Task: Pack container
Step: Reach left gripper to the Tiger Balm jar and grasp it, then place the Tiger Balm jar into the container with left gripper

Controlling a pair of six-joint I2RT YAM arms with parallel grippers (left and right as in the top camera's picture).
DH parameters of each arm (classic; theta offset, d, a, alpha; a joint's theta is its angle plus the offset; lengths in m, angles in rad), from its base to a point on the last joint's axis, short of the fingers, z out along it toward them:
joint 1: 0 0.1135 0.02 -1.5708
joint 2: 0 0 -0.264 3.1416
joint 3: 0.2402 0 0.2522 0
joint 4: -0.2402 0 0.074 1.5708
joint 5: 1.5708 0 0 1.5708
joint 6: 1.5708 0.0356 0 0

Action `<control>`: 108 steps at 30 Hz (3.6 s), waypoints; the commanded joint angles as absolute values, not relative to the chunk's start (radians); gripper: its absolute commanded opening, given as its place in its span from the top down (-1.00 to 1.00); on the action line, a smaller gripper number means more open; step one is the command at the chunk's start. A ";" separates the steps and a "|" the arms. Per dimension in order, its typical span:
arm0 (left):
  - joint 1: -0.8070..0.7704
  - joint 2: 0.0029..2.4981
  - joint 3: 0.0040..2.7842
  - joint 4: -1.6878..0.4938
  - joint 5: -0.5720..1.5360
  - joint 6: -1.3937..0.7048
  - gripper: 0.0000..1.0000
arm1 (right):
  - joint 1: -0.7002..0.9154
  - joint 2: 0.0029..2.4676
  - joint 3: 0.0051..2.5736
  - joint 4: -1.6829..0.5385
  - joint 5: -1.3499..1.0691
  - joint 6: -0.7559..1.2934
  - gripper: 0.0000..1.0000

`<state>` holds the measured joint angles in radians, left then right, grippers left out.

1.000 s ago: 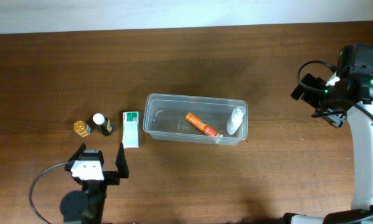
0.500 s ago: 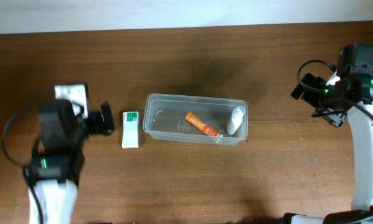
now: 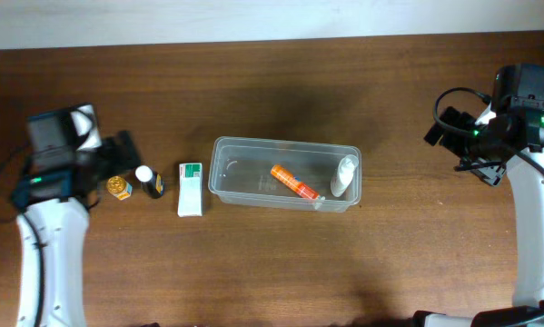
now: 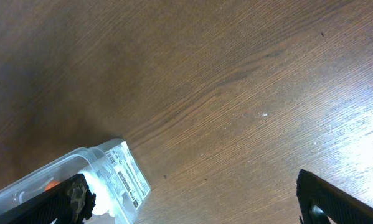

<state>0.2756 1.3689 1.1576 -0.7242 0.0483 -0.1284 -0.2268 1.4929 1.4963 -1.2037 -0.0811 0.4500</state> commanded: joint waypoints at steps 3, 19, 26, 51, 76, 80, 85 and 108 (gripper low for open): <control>0.396 1.423 1.176 -0.797 0.060 -0.193 -0.96 | -0.231 1.472 1.510 -1.205 -0.086 0.458 -0.97; 0.406 1.766 1.176 -0.725 0.068 -0.163 -0.79 | -0.231 1.472 1.510 -1.205 -0.086 0.458 -0.97; 0.358 1.821 1.176 -0.698 0.071 -0.100 -0.69 | -0.231 1.472 1.510 -1.205 -0.086 0.458 -0.97; 0.343 1.837 1.175 -0.669 0.035 -0.101 -0.42 | -0.231 1.472 1.510 -1.205 -0.086 0.458 -0.97; 0.343 1.903 1.177 -0.642 0.038 -0.100 -0.22 | -0.231 1.472 1.510 -1.205 -0.086 0.458 -0.97; 0.343 1.901 1.212 -0.685 0.038 -0.100 -0.15 | -0.231 1.472 1.510 -1.205 -0.086 0.458 -0.97; 0.343 1.895 1.328 -0.807 0.036 -0.099 -0.04 | -0.231 1.472 1.510 -1.205 -0.086 0.458 -0.97; -0.065 1.715 1.830 -1.203 0.075 -0.078 0.05 | -0.231 1.472 1.510 -1.205 -0.086 0.458 -0.97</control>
<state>0.0521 1.7115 1.8328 -1.2015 0.0525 -0.0967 -0.2268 1.4929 1.4963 -1.2041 -0.0811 0.4496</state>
